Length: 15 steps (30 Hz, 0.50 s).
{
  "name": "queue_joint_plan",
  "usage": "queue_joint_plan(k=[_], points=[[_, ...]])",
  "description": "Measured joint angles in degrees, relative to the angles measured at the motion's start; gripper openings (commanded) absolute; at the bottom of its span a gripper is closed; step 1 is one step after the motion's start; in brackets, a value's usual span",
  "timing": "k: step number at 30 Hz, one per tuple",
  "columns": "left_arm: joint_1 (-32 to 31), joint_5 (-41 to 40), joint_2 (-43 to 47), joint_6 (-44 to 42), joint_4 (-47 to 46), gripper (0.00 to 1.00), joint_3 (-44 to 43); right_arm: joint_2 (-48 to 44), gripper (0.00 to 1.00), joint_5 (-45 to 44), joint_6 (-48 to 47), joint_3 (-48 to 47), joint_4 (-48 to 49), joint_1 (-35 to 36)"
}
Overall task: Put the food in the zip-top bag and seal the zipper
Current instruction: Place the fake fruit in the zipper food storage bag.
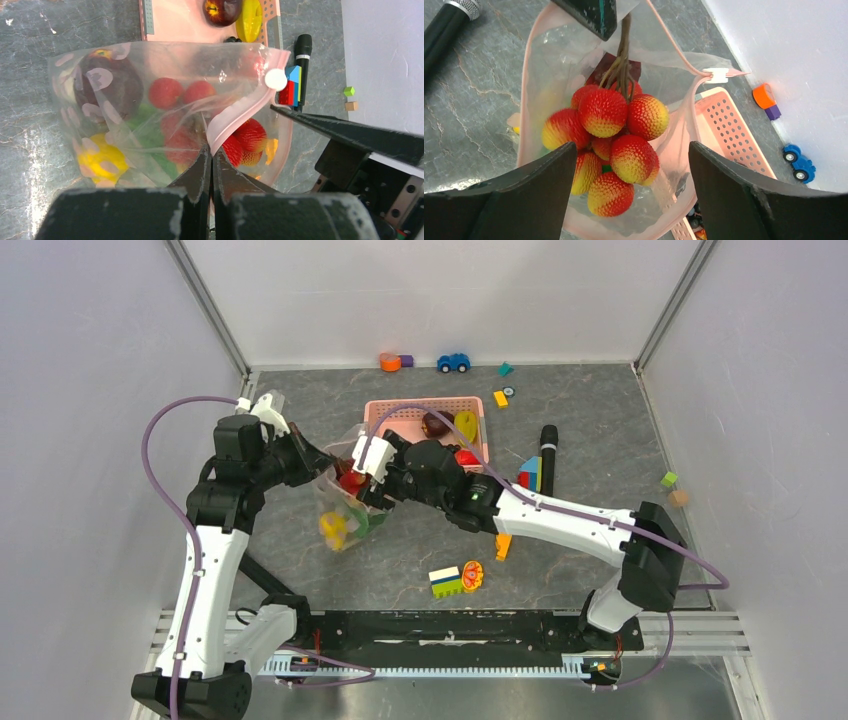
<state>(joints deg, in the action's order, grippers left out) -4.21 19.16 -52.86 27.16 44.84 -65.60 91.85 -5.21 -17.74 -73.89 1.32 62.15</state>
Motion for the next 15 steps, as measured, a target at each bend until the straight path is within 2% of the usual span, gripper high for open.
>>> queue_joint_plan(k=[4,15], points=[[0.00,0.04,0.00,0.00,-0.02,0.02,0.00,-1.27,0.98,-0.22,1.31,-0.79,-0.26,0.00],[0.00,0.39,0.00,0.00,-0.02,0.02,0.00,-7.17,0.98,-9.11,7.58,-0.81,-1.51,-1.25]])
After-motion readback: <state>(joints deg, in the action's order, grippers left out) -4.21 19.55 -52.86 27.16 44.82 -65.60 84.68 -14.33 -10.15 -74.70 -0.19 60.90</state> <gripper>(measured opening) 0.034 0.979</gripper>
